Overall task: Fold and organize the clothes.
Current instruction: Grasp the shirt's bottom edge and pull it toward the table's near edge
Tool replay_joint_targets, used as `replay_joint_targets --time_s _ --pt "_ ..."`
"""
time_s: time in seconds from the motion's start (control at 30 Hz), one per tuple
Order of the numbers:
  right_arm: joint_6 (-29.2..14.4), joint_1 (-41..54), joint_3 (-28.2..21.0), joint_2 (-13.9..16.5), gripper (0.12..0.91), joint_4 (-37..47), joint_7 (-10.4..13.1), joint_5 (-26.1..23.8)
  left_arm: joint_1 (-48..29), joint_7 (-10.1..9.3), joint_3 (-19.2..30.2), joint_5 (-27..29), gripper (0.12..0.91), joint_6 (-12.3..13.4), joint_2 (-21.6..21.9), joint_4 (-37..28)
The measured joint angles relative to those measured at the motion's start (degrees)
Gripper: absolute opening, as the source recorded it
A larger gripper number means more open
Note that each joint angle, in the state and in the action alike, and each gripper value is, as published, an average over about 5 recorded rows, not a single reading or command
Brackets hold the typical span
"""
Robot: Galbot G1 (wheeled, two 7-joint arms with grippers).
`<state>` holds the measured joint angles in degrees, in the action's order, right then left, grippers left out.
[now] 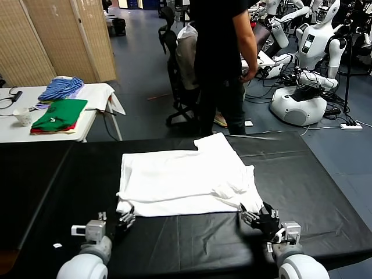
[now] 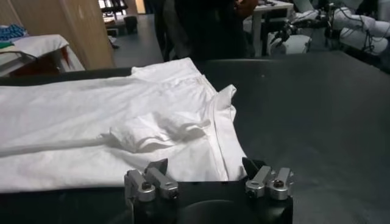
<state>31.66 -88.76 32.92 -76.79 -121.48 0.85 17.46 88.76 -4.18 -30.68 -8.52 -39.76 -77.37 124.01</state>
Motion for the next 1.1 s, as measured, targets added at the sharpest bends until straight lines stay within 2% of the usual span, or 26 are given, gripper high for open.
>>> replay_joint_targets --time_s 0.13,0.23,0.33,0.53,0.67,1.1 --pt "0.00 -0.16 -0.01 0.00 0.419 0.02 0.00 -0.01 0.06 0.22 0.00 0.09 0.400 -0.31 0.06 0.05" --pt "0.02 -0.27 -0.01 0.00 0.278 0.02 0.00 -0.02 0.23 0.28 -0.03 0.19 0.262 -0.70 0.08 0.07" --pt "0.06 -0.41 -0.01 0.00 0.201 -0.08 0.00 -0.03 0.47 0.32 -0.11 0.53 0.206 -1.22 0.10 0.23" --pt "0.34 -0.98 0.18 0.05 0.149 -0.67 0.06 -0.05 1.25 0.82 -0.35 2.04 0.188 -2.23 0.34 1.04" --pt "0.60 -1.51 0.60 0.10 0.142 -1.16 0.17 -0.06 1.93 1.91 -0.77 3.01 0.182 -2.46 0.82 1.79" --pt "3.47 -4.96 1.91 -0.46 0.142 -4.79 1.19 -0.68 5.05 9.87 -3.51 5.03 0.171 -2.47 3.89 4.97"
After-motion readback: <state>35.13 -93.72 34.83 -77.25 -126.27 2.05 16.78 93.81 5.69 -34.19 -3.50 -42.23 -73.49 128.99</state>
